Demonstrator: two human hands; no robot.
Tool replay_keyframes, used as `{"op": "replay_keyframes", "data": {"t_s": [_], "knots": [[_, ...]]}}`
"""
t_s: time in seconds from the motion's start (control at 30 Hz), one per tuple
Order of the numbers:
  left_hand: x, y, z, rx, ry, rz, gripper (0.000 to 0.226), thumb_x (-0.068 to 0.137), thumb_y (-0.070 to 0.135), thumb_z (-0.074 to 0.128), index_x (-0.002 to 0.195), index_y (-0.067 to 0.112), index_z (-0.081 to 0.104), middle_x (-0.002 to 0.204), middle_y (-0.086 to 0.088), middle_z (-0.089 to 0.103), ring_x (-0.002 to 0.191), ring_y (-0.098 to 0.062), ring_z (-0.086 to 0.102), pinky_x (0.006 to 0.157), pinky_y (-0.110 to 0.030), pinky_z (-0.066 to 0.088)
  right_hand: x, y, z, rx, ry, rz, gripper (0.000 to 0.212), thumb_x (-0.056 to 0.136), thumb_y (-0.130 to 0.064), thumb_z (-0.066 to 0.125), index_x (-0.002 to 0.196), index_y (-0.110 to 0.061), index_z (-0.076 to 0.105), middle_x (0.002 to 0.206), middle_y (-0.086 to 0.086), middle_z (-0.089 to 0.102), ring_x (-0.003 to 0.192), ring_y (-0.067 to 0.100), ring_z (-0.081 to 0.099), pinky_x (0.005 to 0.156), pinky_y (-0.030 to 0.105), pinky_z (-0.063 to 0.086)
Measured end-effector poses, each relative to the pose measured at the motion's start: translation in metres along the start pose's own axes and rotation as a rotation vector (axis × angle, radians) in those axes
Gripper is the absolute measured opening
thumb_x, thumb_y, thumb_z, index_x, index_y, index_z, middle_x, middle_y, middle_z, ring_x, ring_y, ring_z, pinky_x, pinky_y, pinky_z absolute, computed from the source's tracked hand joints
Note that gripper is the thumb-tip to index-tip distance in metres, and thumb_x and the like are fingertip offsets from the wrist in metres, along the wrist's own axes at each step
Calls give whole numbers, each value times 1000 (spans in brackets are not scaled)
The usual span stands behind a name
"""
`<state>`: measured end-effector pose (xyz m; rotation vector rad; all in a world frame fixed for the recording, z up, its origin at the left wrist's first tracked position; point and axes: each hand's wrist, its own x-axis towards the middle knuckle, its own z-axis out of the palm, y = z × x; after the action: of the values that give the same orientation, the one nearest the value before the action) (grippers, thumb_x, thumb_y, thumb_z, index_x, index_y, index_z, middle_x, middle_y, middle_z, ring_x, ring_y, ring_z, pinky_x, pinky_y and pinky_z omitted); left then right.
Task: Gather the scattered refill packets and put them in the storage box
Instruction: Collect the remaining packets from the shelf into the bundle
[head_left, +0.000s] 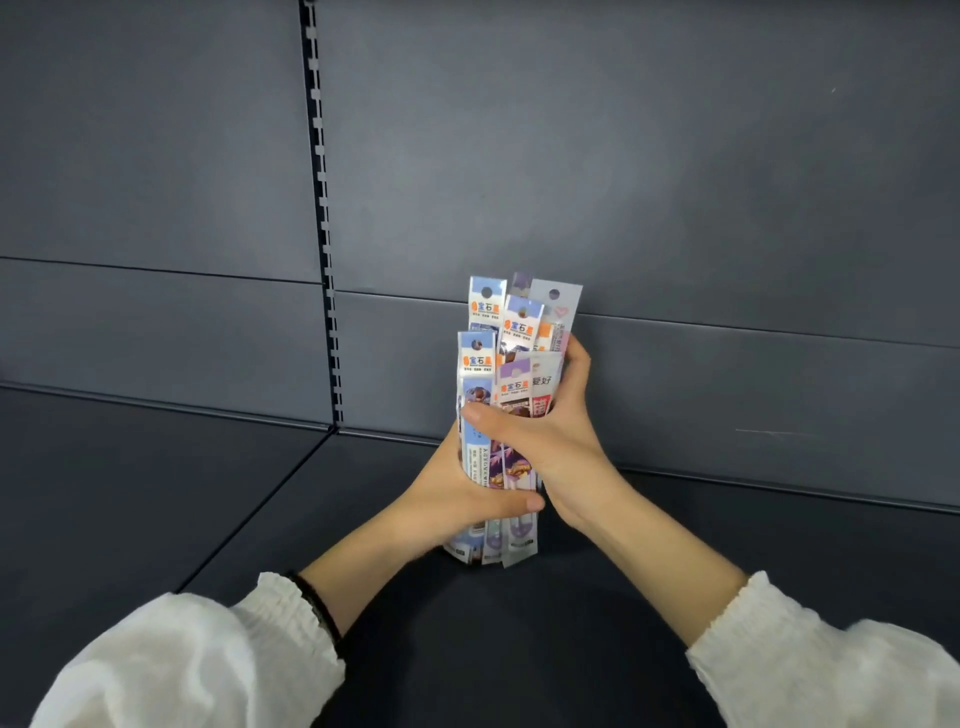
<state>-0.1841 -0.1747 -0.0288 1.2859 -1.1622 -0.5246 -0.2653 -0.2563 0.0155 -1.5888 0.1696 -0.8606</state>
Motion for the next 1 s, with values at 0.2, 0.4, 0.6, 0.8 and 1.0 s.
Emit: {"op": "replay_keyframes", "data": {"t_s": [0.2, 0.4, 0.6, 0.8, 1.0], "knots": [[1, -2, 1, -56, -35, -63, 76, 73, -11, 73, 132, 26, 43, 118, 1, 67, 109, -11, 64, 83, -23, 53, 4, 5, -1, -6, 73, 26, 84, 69, -7, 82, 124, -44, 31, 110, -11, 63, 94, 3, 67, 77, 26, 58], [1, -3, 2, -101, 34, -104, 67, 74, -10, 73, 129, 21, 49, 111, -2, 70, 104, -13, 67, 84, -26, 54, 7, 1, 0, 34, 39, 58, 80, 70, -9, 81, 127, -41, 34, 112, -7, 65, 95, 7, 69, 76, 28, 58], [-2, 4, -6, -212, 74, -143, 52, 74, -5, 73, 115, 22, 58, 96, 2, 73, 94, -15, 70, 77, -27, 55, 12, -15, -11, 127, -241, 122, 86, 62, -20, 75, 133, -41, 31, 118, -3, 65, 106, 13, 67, 89, 33, 55], [-15, 15, -26, -349, 25, -267, 54, 63, 8, 74, 114, 18, 59, 87, -1, 72, 81, -18, 71, 70, -34, 56, 16, -12, 2, 79, -257, 164, 88, 59, -29, 76, 137, -34, 34, 118, -3, 67, 106, 15, 67, 90, 37, 53], [-55, 30, -90, -273, -61, -364, 48, 64, 8, 75, 108, 20, 61, 86, -2, 72, 82, -18, 69, 73, -36, 55, 30, -12, 66, 83, -201, 112, 105, 61, -17, 84, 140, -44, 20, 127, -4, 61, 106, 15, 67, 95, 44, 52]]}}
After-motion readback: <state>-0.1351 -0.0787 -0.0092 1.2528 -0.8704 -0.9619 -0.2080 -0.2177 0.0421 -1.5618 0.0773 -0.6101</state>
